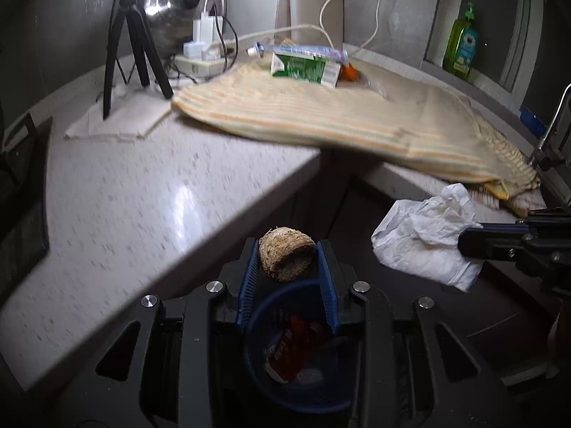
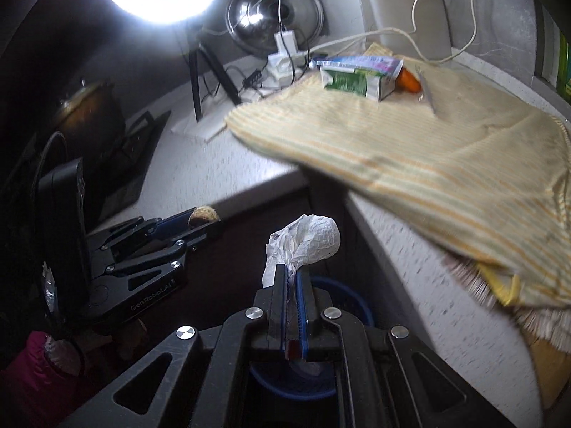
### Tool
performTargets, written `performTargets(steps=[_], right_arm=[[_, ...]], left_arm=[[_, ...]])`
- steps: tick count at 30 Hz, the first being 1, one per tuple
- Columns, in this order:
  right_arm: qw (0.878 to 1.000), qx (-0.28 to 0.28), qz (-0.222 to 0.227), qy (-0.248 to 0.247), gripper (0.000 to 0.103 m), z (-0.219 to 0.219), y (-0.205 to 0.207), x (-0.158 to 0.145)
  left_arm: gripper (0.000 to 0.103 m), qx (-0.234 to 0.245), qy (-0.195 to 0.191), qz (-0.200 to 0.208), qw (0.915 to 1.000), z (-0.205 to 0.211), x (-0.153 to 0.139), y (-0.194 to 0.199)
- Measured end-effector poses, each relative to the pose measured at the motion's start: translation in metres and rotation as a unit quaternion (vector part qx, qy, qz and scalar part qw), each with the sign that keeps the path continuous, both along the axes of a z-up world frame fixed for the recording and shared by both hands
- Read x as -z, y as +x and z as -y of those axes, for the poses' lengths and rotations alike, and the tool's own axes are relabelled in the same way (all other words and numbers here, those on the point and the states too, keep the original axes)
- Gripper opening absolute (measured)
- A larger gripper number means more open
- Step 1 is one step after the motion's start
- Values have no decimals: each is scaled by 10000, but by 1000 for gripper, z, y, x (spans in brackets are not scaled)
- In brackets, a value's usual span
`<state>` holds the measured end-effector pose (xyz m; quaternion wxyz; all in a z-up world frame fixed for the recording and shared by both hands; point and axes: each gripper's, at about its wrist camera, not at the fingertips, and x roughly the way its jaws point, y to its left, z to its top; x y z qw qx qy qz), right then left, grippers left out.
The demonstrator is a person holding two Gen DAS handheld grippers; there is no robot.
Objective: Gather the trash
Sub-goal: 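Carry the cork and tissue off the cloth down over the blue basket, then open both tools to drop the cork and tissue into the basket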
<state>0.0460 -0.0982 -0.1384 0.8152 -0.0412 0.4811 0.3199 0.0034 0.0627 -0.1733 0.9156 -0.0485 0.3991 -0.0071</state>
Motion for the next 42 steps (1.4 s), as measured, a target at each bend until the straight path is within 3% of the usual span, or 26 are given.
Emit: performTargets(steps=[20, 36, 42], right_arm=[[9947, -62, -629, -814, 3, -2, -22, 110], [9901, -57, -761, -1178, 5, -22, -18, 152], [9903, -48, -720, -1184, 21, -24, -16, 155]], left_arm=[[32, -63, -103, -1143, 9934, 20, 113, -9], [32, -124, -39, -1568, 9876, 21, 150, -1], [34, -157, -28, -1643, 9863, 22, 153, 0]])
